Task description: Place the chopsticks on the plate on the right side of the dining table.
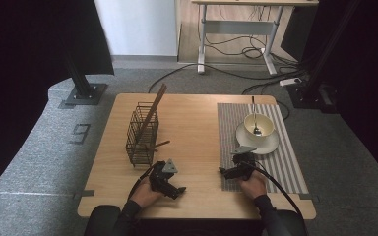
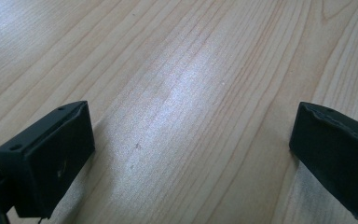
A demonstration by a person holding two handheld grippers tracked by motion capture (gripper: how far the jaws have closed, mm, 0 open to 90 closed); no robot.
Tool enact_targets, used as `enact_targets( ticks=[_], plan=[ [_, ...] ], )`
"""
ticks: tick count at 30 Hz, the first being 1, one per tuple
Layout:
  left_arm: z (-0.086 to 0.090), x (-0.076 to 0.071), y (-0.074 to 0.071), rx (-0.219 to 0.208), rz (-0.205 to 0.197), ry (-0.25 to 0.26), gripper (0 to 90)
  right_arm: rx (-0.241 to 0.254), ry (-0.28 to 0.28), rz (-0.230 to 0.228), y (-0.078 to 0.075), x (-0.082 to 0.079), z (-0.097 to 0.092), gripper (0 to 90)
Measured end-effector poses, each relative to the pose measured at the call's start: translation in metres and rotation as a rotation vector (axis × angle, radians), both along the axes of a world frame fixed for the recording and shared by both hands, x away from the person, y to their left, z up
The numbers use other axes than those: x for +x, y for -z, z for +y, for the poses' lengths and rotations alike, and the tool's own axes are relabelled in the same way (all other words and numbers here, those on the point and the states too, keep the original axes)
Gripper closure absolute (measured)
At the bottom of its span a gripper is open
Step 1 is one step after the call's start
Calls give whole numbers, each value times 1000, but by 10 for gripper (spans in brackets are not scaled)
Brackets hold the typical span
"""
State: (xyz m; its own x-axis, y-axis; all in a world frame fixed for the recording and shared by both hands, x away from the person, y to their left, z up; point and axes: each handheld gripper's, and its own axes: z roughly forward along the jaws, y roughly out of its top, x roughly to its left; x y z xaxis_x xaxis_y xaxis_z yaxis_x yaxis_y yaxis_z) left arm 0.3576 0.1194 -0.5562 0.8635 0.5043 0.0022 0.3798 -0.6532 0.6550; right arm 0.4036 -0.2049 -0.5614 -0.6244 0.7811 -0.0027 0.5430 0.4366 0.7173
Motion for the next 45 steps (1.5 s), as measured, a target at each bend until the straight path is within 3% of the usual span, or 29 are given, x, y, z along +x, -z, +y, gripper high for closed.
enact_targets(
  ticks=[30,33,45],
  plan=[
    [0,0,0,0,0,0,0,-3,-5,7,-1,1,0,0],
    [0,0,0,0,0,0,0,23,-16,28,-4,0,0,0],
    [0,0,0,0,0,2,0,55,-64,18,-22,-7,2,0]
  ],
)
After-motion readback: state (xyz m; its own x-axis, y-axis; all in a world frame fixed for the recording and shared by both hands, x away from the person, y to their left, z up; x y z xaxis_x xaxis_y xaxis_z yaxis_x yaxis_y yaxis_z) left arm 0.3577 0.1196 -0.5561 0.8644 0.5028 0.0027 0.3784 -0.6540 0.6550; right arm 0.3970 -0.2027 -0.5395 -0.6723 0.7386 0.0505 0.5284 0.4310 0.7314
